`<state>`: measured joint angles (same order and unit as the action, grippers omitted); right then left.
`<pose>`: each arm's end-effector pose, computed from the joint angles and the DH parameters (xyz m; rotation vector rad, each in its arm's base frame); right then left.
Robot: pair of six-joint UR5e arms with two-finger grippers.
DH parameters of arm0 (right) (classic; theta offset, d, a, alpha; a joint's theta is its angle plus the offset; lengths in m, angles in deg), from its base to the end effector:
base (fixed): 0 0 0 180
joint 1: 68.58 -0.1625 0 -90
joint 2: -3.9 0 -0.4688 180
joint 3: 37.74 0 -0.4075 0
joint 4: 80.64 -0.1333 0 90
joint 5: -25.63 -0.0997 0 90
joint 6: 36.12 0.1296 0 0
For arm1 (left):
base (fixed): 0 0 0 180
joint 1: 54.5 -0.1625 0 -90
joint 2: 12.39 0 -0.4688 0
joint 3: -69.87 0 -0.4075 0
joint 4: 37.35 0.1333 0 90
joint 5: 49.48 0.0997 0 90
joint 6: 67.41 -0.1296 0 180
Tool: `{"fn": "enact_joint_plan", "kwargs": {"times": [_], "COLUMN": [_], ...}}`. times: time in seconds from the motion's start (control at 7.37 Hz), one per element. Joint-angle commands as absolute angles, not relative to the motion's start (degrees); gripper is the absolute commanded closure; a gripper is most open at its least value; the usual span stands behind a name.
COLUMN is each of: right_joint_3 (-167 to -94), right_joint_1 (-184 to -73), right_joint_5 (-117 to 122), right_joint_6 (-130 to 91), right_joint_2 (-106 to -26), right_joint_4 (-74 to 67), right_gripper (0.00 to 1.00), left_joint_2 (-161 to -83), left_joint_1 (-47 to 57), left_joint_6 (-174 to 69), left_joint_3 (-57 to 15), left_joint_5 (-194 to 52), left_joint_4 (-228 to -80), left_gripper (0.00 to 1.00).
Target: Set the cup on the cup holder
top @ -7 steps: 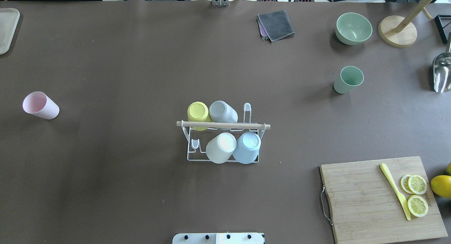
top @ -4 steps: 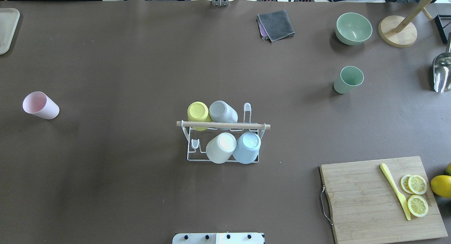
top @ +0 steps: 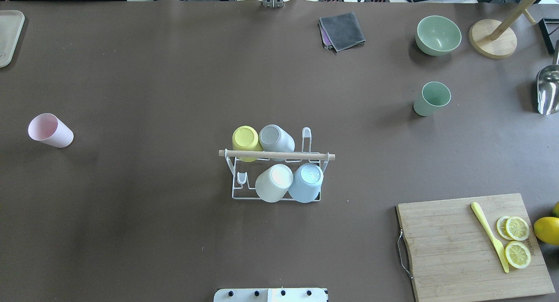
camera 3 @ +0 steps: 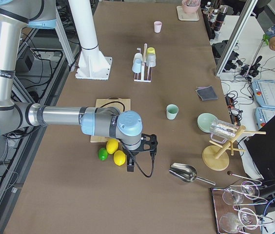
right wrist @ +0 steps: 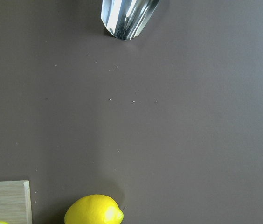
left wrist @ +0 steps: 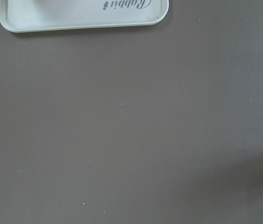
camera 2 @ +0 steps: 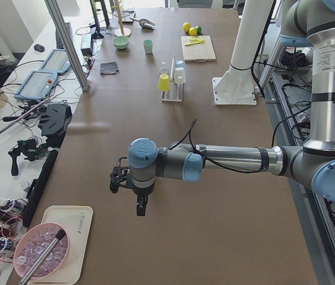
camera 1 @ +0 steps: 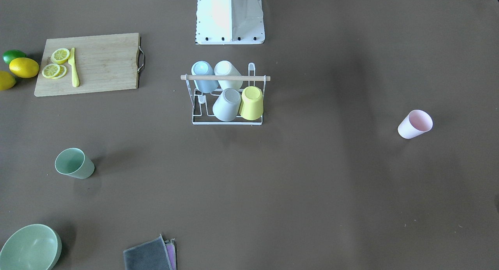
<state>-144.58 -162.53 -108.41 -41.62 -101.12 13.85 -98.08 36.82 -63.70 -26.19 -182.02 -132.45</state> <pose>0.0694 -0.3772 0.7000 0.0192 -0.7695 -0.0078 -0.0568 -0.4813 0.7004 0.0985 0.7438 -0.0393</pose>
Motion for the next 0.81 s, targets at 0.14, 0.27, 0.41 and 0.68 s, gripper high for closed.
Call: {"fn": "enact_joint_plan", "kwargs": {"times": [0.14,0.27,0.41,0.68], "right_joint_3": [-145.05,-145.49,-145.67,-145.93], "right_joint_1": [-162.62,-162.62,-162.71,-162.71], "right_joint_5": [-107.88,-108.31,-108.23,-108.49], "right_joint_6": [-42.09,-42.09,-41.83,-41.92], "right_joint_2": [-101.04,-101.3,-100.95,-99.9], "right_joint_4": [13.32,13.23,13.23,13.23], "right_gripper": [0.0,0.0,0.0,0.0], "left_joint_2": [-98.08,-98.08,-98.08,-98.0], "left_joint_1": [36.82,36.82,36.82,36.82], "left_joint_6": [-63.71,-63.72,-63.63,-63.72], "left_joint_3": [-26.28,-26.19,-26.19,-26.02], "left_joint_5": [-182.01,-182.01,-182.01,-182.01], "left_joint_4": [-132.45,-132.45,-132.45,-132.45], "left_gripper": [0.02,0.02,0.02,0.02]}}
